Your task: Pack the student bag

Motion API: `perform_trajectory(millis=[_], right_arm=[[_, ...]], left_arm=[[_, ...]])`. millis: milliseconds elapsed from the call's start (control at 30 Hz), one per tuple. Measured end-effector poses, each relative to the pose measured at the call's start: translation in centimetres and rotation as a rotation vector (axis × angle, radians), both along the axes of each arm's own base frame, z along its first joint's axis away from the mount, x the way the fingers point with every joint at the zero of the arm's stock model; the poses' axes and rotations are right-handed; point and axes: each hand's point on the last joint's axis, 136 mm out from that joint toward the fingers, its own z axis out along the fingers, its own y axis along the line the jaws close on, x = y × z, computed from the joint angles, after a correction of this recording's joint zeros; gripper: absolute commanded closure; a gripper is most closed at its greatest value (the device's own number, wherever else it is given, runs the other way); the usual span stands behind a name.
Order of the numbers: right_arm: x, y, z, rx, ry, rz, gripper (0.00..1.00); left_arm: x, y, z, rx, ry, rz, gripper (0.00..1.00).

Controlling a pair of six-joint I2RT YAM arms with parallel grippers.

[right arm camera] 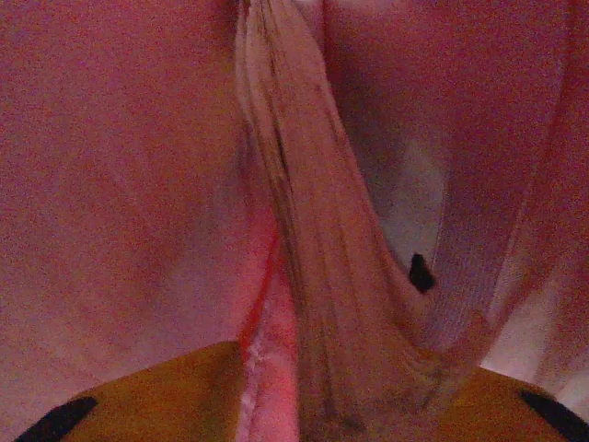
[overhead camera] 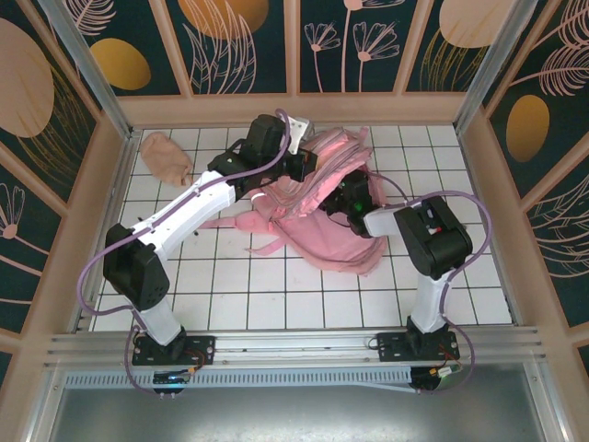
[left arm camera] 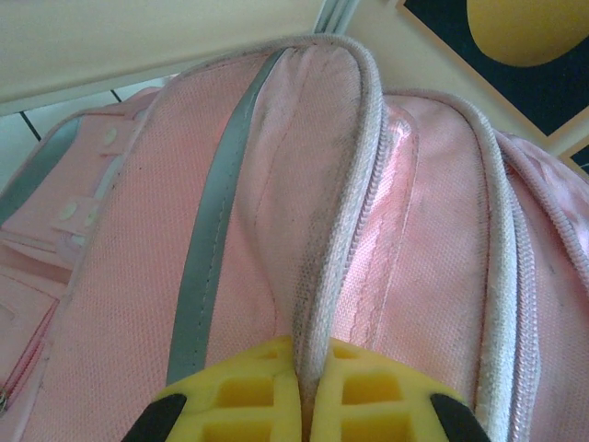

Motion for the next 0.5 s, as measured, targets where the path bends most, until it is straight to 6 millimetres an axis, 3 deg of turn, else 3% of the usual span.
perform_trajectory(millis=[233,367,500], right_arm=[[-0.8,-2.7,-0.1,-0.051,0.008,0.017,0.40],[-1.6,-5.1,1.4,-0.097,0.018,0.010,0.35],[-3.6,-6.0,3.7,-0.114,0.007,0.035,0.34]], left_arm=[[-0.6,0.6,-0.8,0.044,-0.027,-0.013,1.00],[-0.6,0.8,-1.4,0.068,-0.037,-0.015,1.00],[-0.3,0.9,-1.4,0.075,-0.050,-0.004,1.00]])
